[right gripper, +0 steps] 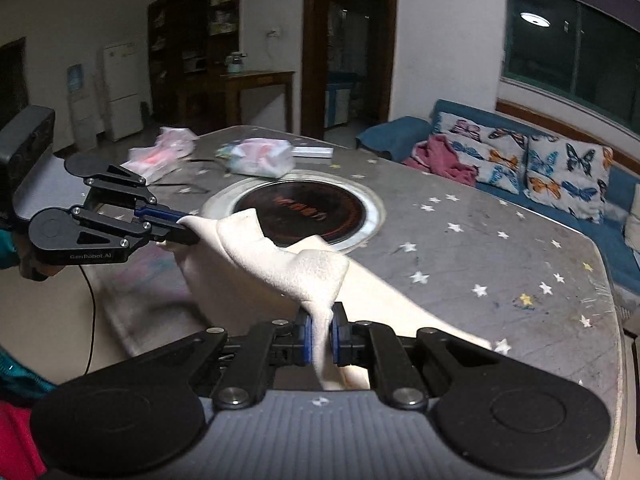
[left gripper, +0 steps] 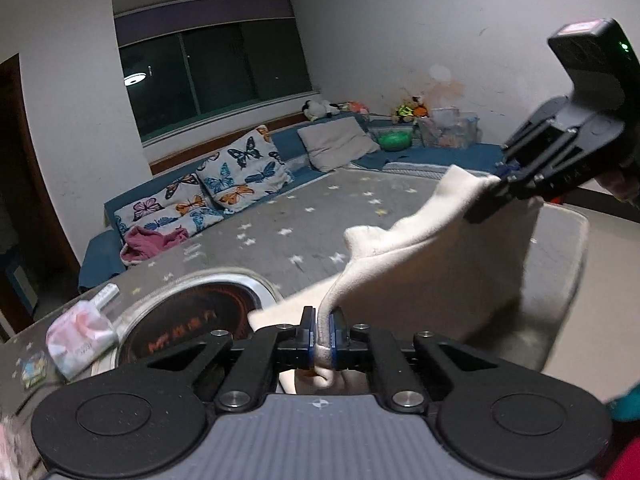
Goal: Fold clothes
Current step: 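Lift the hem with both grippers and fold it toward the collar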
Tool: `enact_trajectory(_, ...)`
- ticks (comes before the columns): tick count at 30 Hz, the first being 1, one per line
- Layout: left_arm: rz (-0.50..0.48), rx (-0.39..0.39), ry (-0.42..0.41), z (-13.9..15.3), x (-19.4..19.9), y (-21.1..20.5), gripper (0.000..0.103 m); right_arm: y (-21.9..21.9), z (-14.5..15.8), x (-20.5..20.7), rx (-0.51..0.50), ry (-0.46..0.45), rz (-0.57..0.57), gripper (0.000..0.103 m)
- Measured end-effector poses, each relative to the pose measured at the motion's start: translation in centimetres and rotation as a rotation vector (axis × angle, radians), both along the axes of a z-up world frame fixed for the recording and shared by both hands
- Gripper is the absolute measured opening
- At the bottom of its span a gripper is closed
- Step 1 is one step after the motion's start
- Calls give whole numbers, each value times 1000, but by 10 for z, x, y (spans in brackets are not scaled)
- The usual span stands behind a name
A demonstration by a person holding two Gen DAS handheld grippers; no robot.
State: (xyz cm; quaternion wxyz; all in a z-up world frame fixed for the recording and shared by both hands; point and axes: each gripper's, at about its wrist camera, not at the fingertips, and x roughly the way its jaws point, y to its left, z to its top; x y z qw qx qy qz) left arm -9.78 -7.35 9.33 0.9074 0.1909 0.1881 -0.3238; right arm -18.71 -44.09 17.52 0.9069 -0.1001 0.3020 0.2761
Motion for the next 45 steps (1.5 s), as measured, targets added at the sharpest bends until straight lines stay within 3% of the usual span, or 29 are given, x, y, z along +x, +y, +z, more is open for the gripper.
enact_trajectory(7,44,38,53,-17,86,-37,6,-16,-17,73,5,46,-85,8)
enact_trajectory(11,74,75,133,-45,128,-54,8,-22,-44,112,20,111,-152,8)
enact_trajectory(15,119,79,197,-70,154,-61,14,-27,-80,140,27,173,-236,15)
enact_trajectory(17,136,83,198,-77,159,-61,21,-31,-92,145,24,186,-263,25)
enact_trajectory(18,150,88,189,-78,160,-60,31,-33,-92,145,29,186,-275,31)
enact_trajectory(22,194,65,181,-70,160,-53,37,-44,-86,141,58,183,-322,32)
enact_trajectory(27,167,-40,208,-44,152,-51,34,-47,-67,132,116,128,-332,32)
enact_trajectory(29,113,-58,238,-41,147,-61,28,-42,-64,133,135,131,-319,25)
enact_trajectory(30,91,-58,250,-41,146,-67,27,-35,-67,137,138,153,-305,20)
enact_trajectory(37,76,-41,322,-61,158,-98,25,-11,-100,155,93,233,-305,15)
enact_trajectory(42,83,-30,326,-69,159,-99,26,2,-97,149,16,200,-287,14)
enact_trajectory(45,81,-16,306,-71,157,-100,26,1,-91,148,57,189,-280,14)
